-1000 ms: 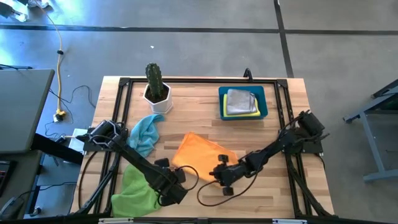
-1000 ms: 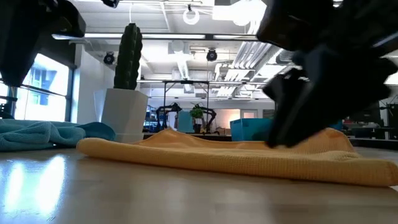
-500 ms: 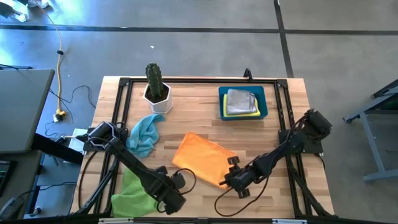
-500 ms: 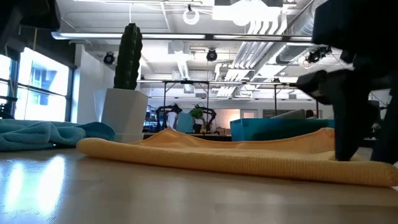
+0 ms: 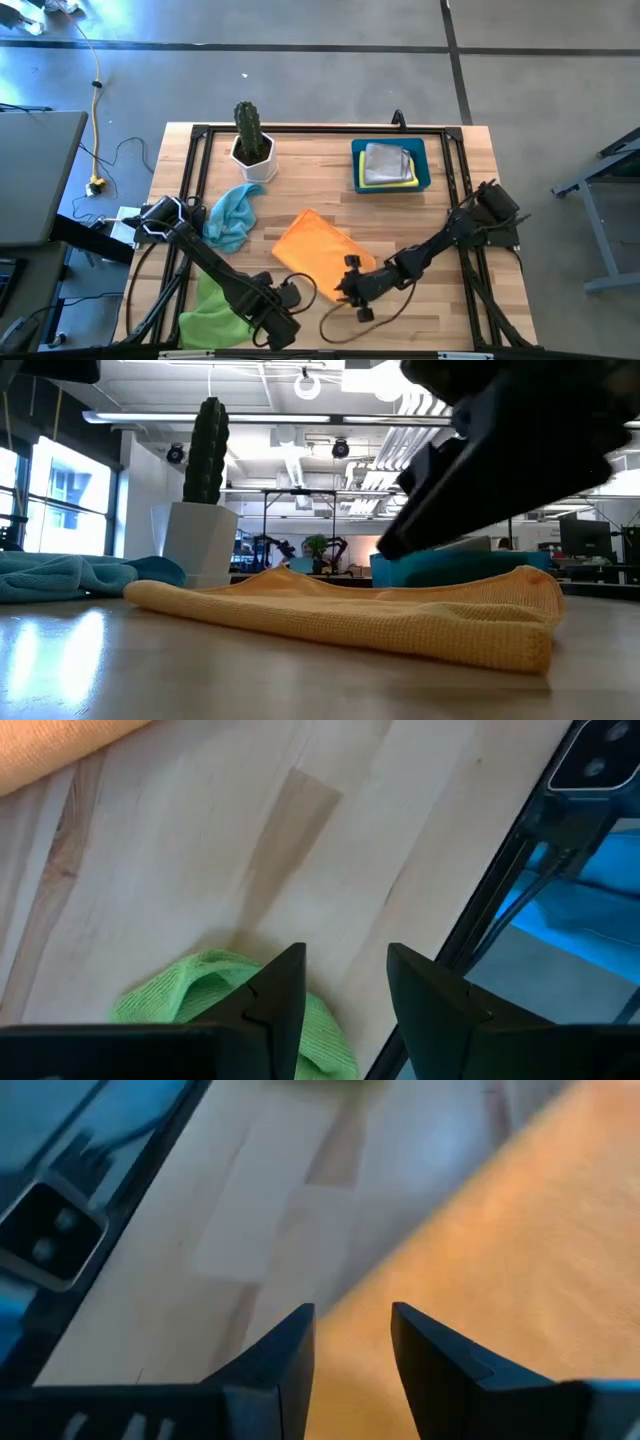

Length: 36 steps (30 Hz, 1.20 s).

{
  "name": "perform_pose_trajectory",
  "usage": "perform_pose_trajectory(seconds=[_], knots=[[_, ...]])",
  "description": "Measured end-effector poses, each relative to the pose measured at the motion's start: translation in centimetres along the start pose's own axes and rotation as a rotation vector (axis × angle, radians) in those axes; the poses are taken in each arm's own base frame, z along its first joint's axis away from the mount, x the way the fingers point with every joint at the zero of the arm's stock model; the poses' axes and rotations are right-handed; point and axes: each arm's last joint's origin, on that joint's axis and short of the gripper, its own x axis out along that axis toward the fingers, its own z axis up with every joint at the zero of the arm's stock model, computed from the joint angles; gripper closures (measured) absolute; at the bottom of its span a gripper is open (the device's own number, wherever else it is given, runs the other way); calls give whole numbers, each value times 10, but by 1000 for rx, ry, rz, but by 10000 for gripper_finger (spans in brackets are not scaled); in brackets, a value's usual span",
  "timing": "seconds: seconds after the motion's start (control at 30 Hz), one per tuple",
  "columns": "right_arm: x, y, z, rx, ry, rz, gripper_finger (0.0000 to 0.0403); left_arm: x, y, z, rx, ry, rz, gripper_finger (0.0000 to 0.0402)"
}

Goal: Fold microfiber towels
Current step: Fold the orange microfiber cloth

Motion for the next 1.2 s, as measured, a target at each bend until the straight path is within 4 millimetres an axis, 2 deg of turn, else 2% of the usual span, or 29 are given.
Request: perform_pose_trajectory(seconds=[0.17,0.33,0.53,0.77,0.97,1.2], knots=[[-17,-8,3,51,109,-8,275,0,-6,4,54,-112,-25,271],[-49,-5,0,-23,267,-30,275,-4,-21,15,178,-327,-113,271],[-87,3,-1,-78,363,-74,275,4,-31,30,327,-535,-86,271],[-111,13,-5,-81,390,-129,275,42,-39,53,449,-603,-71,271],[-115,21,-10,-71,402,-135,275,71,-41,72,544,-663,-55,271],[-116,20,-12,-58,424,-156,275,108,-28,92,642,-594,-22,271]])
